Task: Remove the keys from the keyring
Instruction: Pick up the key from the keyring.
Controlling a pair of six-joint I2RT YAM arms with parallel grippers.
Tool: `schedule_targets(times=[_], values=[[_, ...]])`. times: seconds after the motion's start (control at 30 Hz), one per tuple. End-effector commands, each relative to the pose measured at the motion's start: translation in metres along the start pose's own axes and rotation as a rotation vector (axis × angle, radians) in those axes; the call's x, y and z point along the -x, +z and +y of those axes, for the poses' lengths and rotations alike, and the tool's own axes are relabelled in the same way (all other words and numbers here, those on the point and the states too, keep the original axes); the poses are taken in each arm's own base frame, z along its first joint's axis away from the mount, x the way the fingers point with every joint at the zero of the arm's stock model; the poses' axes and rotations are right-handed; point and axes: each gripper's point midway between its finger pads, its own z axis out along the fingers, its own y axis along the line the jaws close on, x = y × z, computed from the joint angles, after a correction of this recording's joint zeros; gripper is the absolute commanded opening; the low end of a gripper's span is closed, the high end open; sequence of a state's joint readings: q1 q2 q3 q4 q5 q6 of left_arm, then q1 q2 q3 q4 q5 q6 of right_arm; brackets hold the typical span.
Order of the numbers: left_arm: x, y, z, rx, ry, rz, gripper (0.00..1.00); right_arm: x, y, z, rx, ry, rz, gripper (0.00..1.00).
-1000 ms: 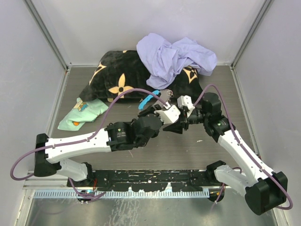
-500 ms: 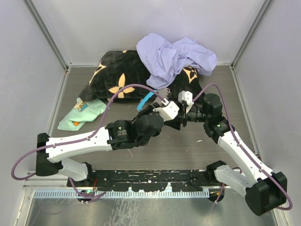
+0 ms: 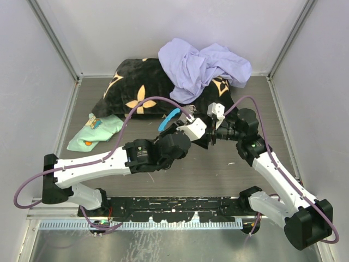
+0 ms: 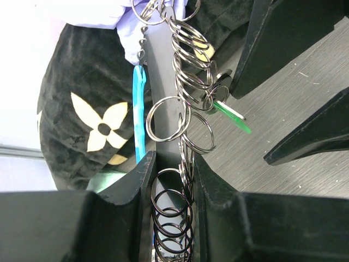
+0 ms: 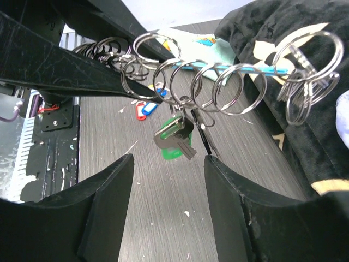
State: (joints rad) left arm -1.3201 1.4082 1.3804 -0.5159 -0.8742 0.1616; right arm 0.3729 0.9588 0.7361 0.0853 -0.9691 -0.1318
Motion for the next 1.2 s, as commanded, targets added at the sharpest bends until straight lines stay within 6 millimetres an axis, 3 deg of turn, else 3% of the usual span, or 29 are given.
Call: schedule_targets(times=[0.0, 0.77, 1.17], values=[[0.026, -0.006, 0.011, 0.007, -0.121, -0.059, 0.00, 0.019, -0.001, -0.001, -0.014, -0.048, -0.062, 0.61], [0.025, -0.003, -0.003, -0.032, -0.190, -0.044, 0.00, 0.023, 0.000, -0.004, -0.042, 0.013, -0.141, 0.54], [0.028, -0.004, -0.006, -0.054, -0.226, -0.043, 0.00, 0.022, 0.000, -0.006, -0.054, 0.009, -0.142, 0.39]])
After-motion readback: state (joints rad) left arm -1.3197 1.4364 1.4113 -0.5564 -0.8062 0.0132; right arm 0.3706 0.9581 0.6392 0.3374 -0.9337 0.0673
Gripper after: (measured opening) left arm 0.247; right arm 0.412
